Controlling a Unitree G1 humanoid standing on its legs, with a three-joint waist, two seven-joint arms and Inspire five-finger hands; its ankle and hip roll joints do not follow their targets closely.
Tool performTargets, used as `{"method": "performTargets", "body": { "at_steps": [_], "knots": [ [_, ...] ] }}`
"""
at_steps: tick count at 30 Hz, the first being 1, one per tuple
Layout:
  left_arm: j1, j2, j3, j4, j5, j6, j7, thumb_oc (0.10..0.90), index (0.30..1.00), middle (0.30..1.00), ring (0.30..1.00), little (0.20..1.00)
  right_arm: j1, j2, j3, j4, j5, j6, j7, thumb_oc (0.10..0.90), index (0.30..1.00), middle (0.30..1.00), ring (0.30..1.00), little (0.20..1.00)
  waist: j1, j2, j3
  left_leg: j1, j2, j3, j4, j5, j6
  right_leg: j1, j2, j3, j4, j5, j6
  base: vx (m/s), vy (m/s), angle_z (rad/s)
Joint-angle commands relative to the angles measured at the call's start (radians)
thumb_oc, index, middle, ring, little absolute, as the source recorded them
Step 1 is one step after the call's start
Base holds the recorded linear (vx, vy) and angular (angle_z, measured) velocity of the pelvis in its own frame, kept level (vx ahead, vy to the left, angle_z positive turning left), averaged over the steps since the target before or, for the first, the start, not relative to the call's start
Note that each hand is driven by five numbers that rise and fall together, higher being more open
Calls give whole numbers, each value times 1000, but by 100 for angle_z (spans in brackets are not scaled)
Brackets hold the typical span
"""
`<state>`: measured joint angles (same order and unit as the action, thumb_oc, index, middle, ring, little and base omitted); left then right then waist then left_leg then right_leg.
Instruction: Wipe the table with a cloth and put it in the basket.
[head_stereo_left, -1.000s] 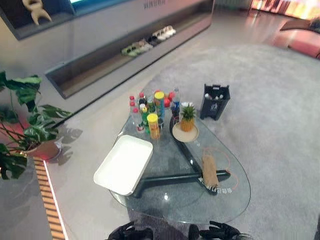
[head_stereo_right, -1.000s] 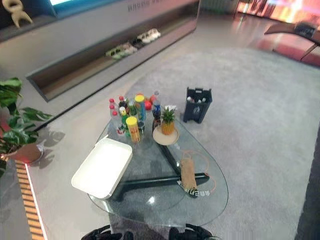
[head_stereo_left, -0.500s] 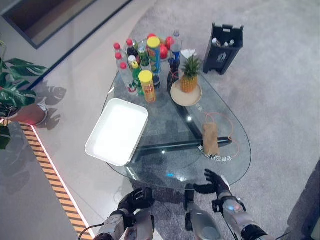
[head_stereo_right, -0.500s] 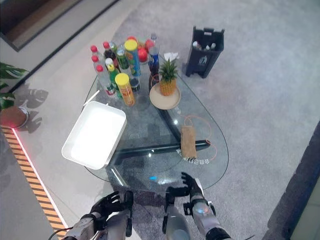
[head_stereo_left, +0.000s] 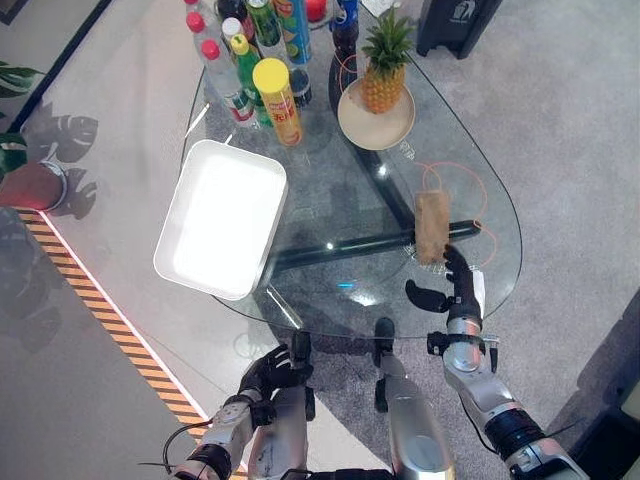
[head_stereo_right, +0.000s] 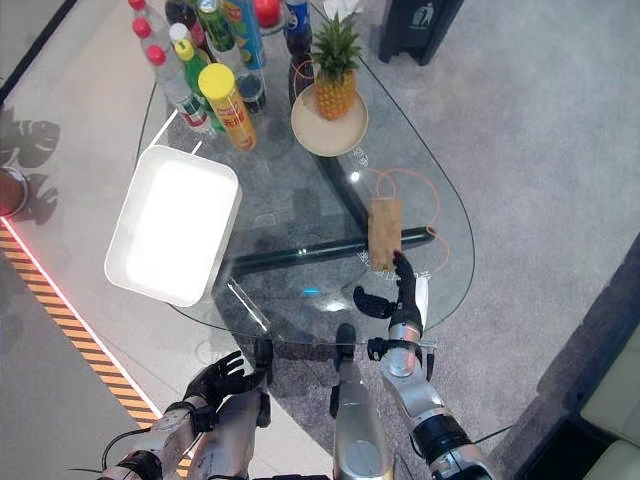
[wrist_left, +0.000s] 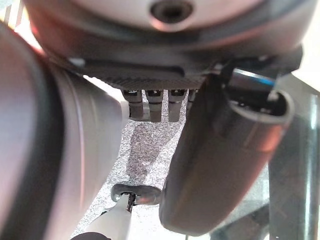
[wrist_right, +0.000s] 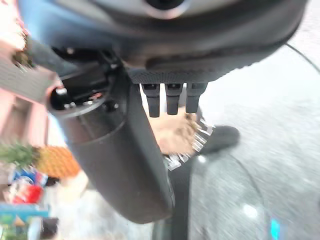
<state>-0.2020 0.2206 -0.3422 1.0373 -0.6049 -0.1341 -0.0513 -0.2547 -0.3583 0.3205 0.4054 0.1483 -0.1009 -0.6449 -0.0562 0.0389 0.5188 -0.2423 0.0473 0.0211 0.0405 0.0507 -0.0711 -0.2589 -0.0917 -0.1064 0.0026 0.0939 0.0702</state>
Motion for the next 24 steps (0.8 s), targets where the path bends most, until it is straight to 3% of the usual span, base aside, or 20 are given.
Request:
{"method": "performTargets", "body": {
  "at_steps": [1, 12, 24],
  "knots": [
    [39, -3, -18, 4, -32, -13, 15, 800, 900, 900, 900, 900, -20, -64, -54, -196, -97, -57, -141, 800, 900, 900, 900, 900, -14, -21, 1, -110, -90, 71, 136, -57, 62, -113, 31, 39, 160, -58, -9, -8, 37, -2],
    [25, -11, -33, -37, -60, 7, 41, 800, 900, 900, 900, 900, -100, -76, -109, -318, -99, -43, -318, 800, 900, 900, 900, 900, -15, -18, 1, -240, -91, 76, 197, -61, 66, -241, 29, 39, 211, -55, -10, 1, 14, 0],
    [-11, -13, -64, -114, -136, -4, 75, 800, 900, 900, 900, 900, -206, -54, -79, -292, -59, 18, -362, 800, 900, 900, 900, 900, -5, -4, 1, -398, -104, 77, 271, -61, 66, -396, 24, 32, 266, -43, -13, 5, 5, 1]
  ]
}}
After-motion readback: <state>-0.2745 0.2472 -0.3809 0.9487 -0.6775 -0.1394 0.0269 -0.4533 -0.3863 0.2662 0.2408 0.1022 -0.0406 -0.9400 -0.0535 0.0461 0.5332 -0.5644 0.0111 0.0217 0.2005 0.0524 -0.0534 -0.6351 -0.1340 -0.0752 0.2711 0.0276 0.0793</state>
